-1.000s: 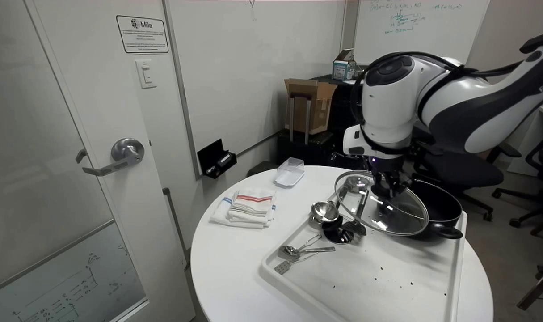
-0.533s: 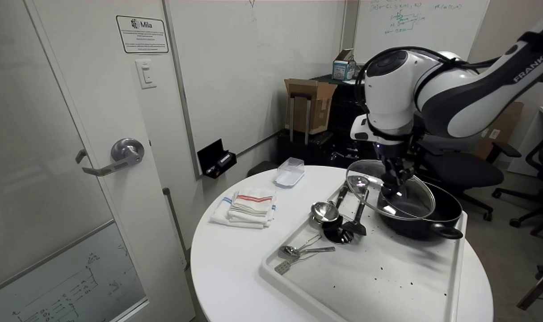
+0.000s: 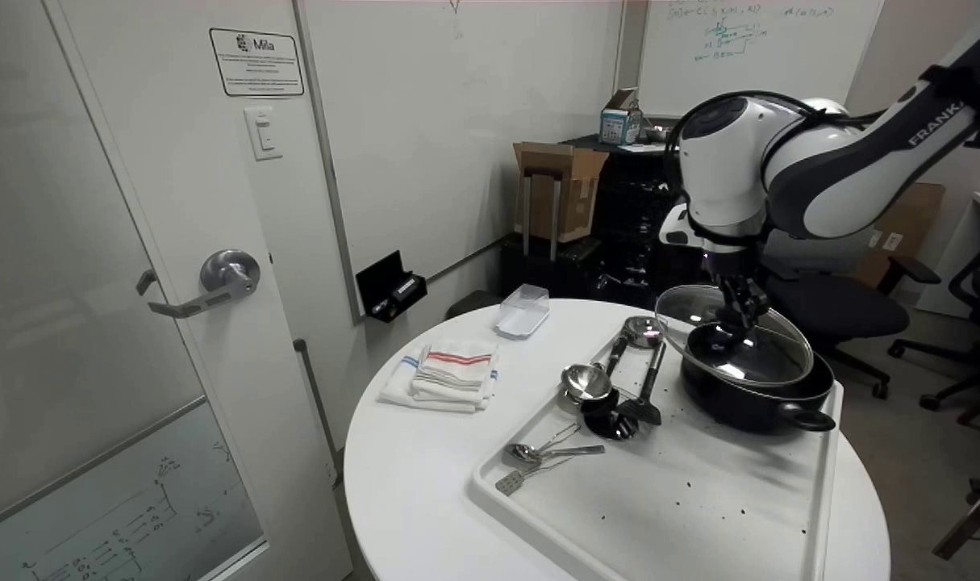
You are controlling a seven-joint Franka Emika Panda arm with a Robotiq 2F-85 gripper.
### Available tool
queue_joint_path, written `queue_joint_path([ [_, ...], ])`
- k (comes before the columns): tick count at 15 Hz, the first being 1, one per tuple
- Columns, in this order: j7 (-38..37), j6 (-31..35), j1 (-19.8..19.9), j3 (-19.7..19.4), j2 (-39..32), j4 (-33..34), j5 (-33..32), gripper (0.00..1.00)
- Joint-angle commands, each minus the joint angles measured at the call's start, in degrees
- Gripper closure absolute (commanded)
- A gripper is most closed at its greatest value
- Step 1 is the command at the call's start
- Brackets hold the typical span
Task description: Put the glass lid on the black pot
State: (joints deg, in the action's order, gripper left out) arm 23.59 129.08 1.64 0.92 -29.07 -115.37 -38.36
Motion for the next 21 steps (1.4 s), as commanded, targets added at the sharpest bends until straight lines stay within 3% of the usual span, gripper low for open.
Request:
queue_joint_path([
  [1,0.24,-0.24,1.42,-0.92,1.8,-1.35,2.51,0.74],
  [21,1.22,-0.49,6.68,-4.48,-1.78,-0.49,7.66,0.74],
])
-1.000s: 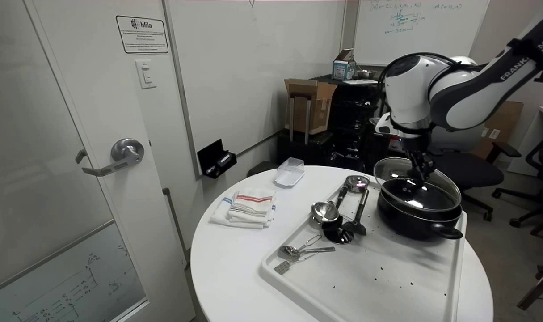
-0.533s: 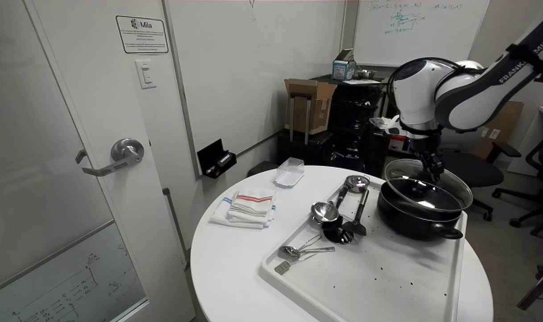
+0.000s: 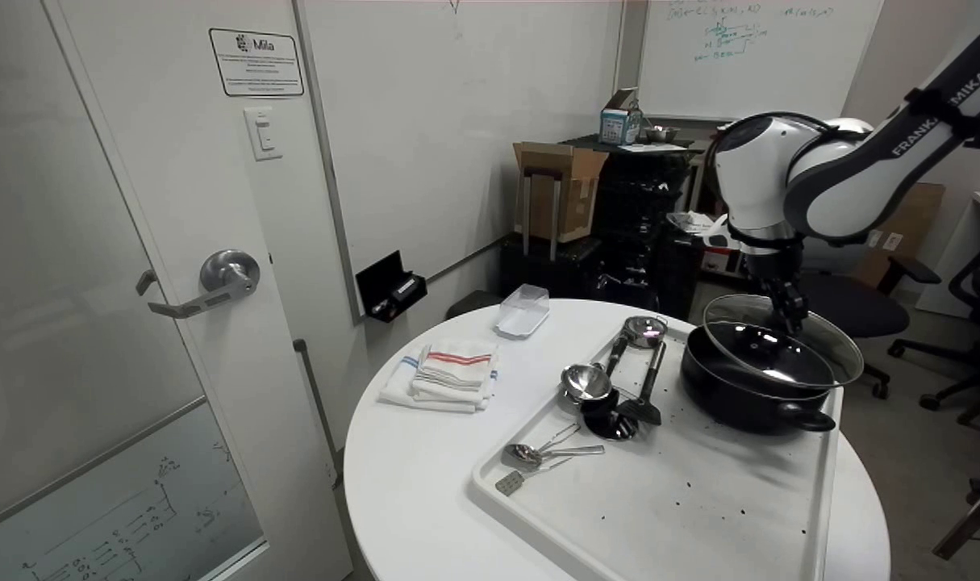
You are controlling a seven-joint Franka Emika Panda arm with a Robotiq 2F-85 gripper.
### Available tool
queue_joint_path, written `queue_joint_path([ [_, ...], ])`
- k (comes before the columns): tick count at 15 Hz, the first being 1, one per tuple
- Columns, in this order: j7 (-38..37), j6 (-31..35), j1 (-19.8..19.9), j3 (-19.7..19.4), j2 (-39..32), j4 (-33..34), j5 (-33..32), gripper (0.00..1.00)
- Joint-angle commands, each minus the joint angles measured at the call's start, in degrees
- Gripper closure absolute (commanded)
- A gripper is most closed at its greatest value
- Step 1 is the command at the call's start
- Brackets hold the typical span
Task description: Put the glass lid on the black pot
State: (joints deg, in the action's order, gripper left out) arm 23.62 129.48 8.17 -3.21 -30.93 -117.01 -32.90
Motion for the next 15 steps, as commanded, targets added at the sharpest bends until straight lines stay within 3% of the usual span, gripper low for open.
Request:
queue_joint_path([
  [1,1.25,-0.96,0.27,-0.41,-0.11,1.41,2.68,0.74],
  [15,1.62,-2.75,0.77,-0.79,-4.58,8.31,7.96,0.74],
])
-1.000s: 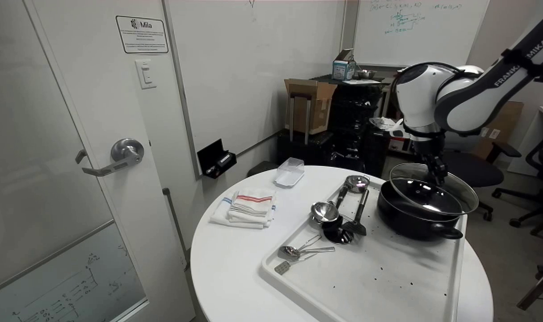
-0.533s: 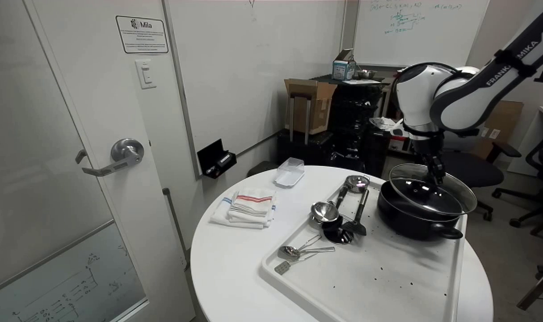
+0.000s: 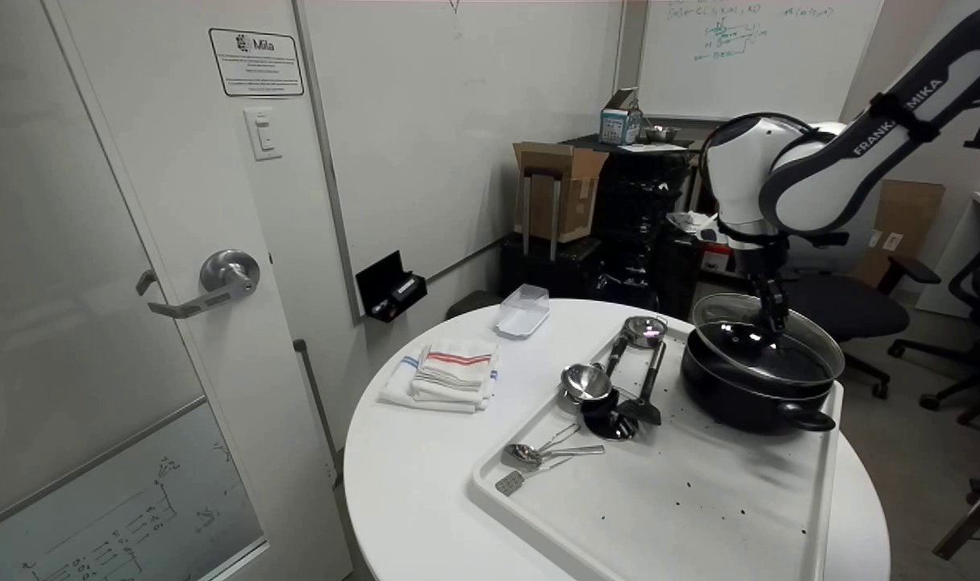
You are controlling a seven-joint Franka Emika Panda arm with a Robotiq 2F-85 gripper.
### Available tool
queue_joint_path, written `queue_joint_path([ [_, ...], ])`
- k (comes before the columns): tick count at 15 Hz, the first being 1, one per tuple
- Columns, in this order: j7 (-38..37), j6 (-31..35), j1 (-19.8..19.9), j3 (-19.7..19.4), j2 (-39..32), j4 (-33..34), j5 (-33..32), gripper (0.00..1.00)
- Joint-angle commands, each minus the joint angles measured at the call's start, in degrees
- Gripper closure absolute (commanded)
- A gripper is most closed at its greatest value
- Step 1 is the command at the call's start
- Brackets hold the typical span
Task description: Put the glass lid on the black pot
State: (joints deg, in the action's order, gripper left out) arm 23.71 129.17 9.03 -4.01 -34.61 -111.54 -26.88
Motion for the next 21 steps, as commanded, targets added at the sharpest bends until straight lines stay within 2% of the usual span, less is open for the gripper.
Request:
queue_joint_path([
  [1,1.65,-2.64,-0.07,0.04,-1.24,3.24,2.13,0.74],
  [21,1.92,-8.85,-0.01,0.18,-6.71,10.27,3.77,0.74],
])
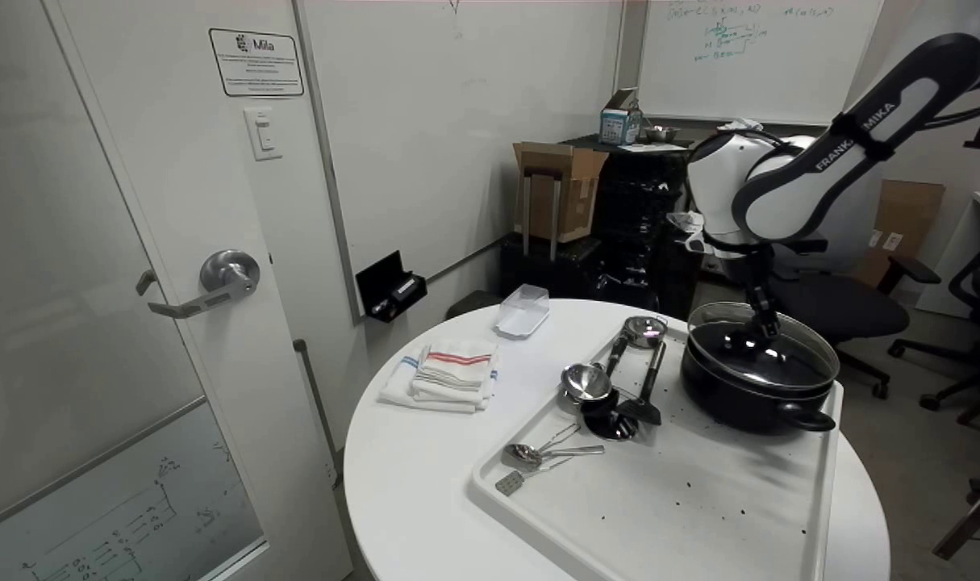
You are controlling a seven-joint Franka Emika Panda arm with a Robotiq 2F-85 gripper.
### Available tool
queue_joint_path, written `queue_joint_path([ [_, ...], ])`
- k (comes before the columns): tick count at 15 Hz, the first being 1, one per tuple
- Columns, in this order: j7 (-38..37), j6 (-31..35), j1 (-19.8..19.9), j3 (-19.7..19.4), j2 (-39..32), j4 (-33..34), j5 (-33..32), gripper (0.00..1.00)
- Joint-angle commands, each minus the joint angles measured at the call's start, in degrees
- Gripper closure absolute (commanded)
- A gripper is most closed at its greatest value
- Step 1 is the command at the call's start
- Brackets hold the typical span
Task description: Put the glass lid on the black pot
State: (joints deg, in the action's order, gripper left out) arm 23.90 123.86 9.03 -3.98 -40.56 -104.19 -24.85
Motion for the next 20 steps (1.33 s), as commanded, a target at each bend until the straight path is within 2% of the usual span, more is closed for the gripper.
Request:
queue_joint_path([
  [1,1.7,-3.85,-0.03,0.14,-0.99,3.15,1.73,0.74],
  [20,1.82,-4.99,-0.12,0.14,-6.38,8.29,1.41,0.74],
])
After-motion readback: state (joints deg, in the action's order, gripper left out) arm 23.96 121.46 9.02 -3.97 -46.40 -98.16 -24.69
